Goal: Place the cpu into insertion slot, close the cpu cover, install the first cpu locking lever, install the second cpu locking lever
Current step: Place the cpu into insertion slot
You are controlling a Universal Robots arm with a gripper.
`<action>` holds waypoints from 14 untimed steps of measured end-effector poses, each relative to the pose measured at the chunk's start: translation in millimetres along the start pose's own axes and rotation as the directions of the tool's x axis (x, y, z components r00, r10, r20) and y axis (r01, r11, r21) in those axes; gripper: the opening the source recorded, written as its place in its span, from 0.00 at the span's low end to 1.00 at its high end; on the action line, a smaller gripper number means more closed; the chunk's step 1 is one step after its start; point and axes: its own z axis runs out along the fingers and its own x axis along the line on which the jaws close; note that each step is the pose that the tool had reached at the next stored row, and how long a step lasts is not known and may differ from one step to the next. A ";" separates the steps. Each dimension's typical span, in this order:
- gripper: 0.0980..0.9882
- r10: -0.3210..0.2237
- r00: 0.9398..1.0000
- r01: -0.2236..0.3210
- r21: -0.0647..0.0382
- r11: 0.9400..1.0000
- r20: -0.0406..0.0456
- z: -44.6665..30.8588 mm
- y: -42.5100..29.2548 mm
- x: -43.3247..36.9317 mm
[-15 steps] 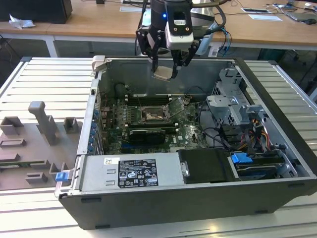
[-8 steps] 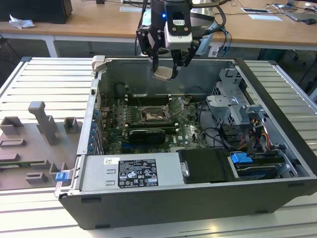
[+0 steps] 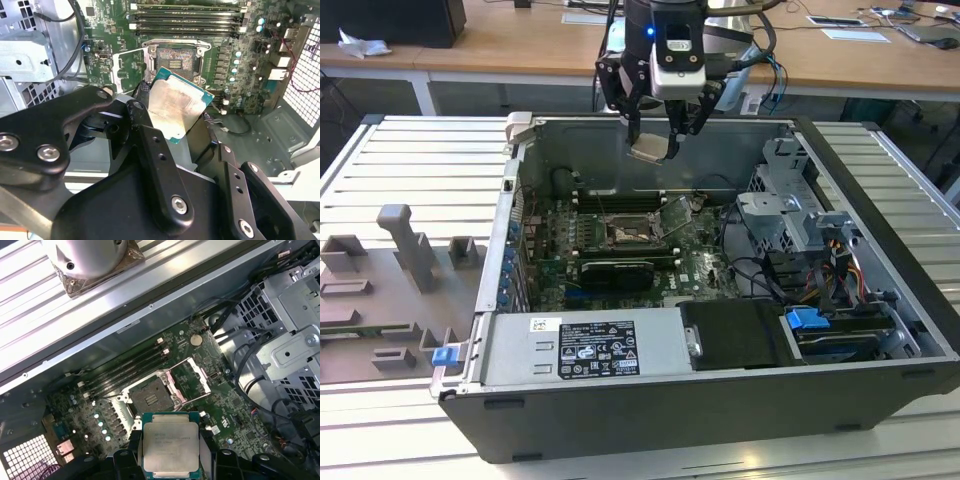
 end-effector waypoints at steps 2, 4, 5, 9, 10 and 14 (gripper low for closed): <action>0.50 0.006 1.000 -0.006 0.000 1.000 0.001 0.0 0.0 0.0; 0.50 0.012 1.000 -0.012 0.000 1.000 0.001 0.1 0.0 0.0; 0.50 0.018 1.000 -0.018 0.000 1.000 0.002 0.1 0.0 0.0; 0.50 0.030 1.000 -0.030 -0.001 1.000 0.003 0.1 0.0 0.0; 0.50 0.034 0.999 -0.034 -0.001 0.999 0.003 0.1 0.0 0.0; 0.50 0.047 0.999 -0.047 -0.001 0.999 0.004 0.2 0.0 0.0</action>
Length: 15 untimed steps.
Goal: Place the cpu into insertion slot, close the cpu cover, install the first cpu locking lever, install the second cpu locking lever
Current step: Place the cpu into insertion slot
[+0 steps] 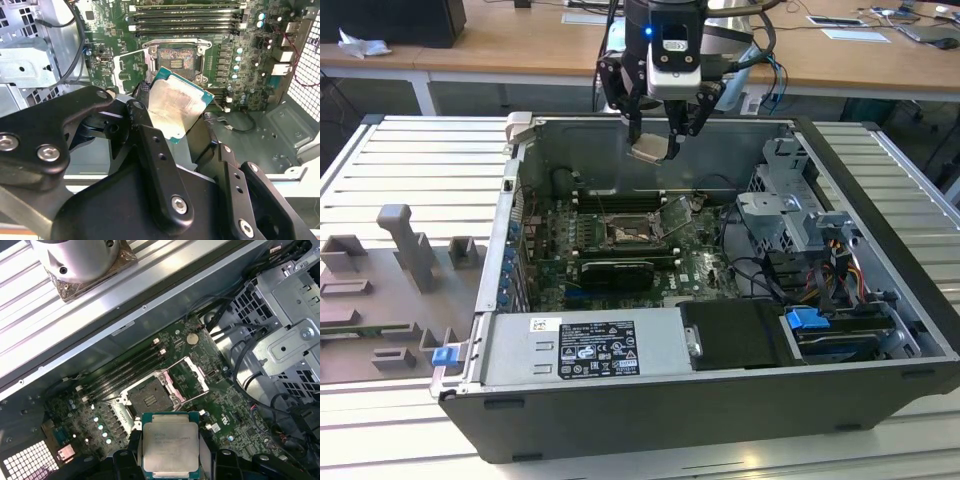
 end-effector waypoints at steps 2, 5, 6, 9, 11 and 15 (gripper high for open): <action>0.50 0.008 1.000 -0.008 0.000 1.000 0.001 0.0 0.0 0.0; 0.50 0.020 1.000 -0.020 -0.001 1.000 0.002 0.1 0.0 0.0; 0.50 0.023 1.000 -0.023 -0.001 1.000 0.002 0.2 0.0 0.0; 0.50 0.040 0.999 -0.040 -0.001 0.999 0.004 0.3 0.0 0.0; 0.50 0.055 0.998 -0.055 -0.001 0.999 0.005 0.5 -0.1 0.0; 0.50 0.093 0.996 -0.093 -0.002 0.996 0.008 0.8 -0.1 0.0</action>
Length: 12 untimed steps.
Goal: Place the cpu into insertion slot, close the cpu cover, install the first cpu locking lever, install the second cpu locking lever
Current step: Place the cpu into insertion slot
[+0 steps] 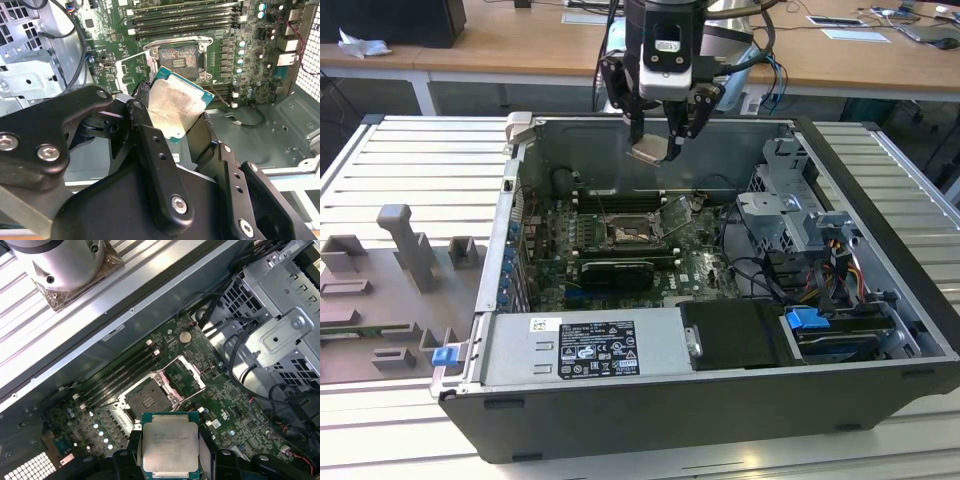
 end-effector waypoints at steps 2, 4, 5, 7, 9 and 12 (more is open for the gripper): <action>0.50 0.011 1.000 -0.011 0.000 1.000 0.001 0.1 0.0 0.0; 0.50 0.029 1.000 -0.029 -0.001 1.000 0.003 0.3 0.0 0.0; 0.50 0.039 0.999 -0.039 -0.001 0.999 0.003 0.4 0.0 0.0; 0.50 0.048 0.999 -0.048 -0.001 0.999 0.004 0.8 0.0 0.0; 0.50 0.058 0.998 -0.058 -0.001 0.998 0.005 1.1 -0.1 0.0; 0.50 0.076 0.997 -0.076 -0.001 0.997 0.006 2.0 -0.2 0.0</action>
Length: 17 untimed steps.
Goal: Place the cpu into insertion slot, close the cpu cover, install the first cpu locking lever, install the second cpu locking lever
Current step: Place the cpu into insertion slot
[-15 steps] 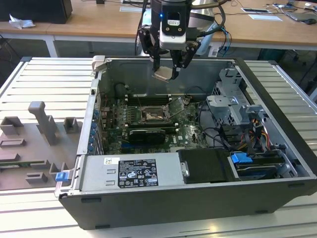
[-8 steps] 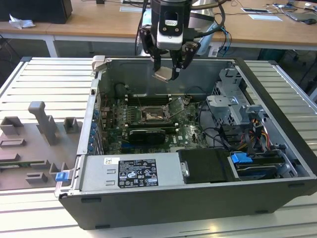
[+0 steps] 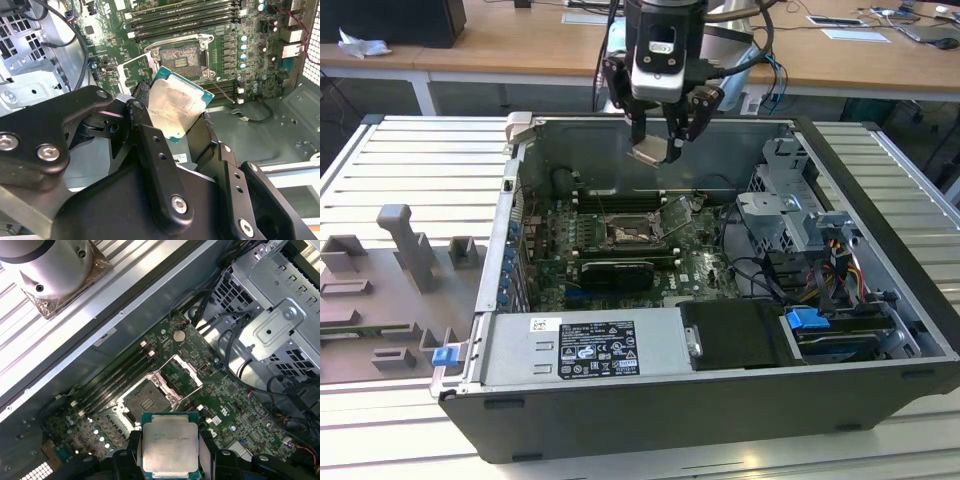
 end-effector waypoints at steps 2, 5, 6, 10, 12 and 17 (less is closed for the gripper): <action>0.50 0.021 1.000 -0.021 0.001 1.000 0.000 1.0 -0.1 0.0; 0.50 0.057 0.998 -0.057 0.002 0.998 0.002 2.0 -0.2 -0.1; 0.50 0.069 0.998 -0.069 0.002 0.998 0.002 2.3 -0.2 -0.1; 0.50 0.110 0.994 -0.110 0.004 0.994 0.003 3.1 -0.4 0.0; 0.50 0.120 0.993 -0.120 0.005 0.993 0.003 3.2 -0.4 0.0; 0.50 0.139 0.990 -0.139 0.007 0.990 0.002 3.5 -0.4 0.0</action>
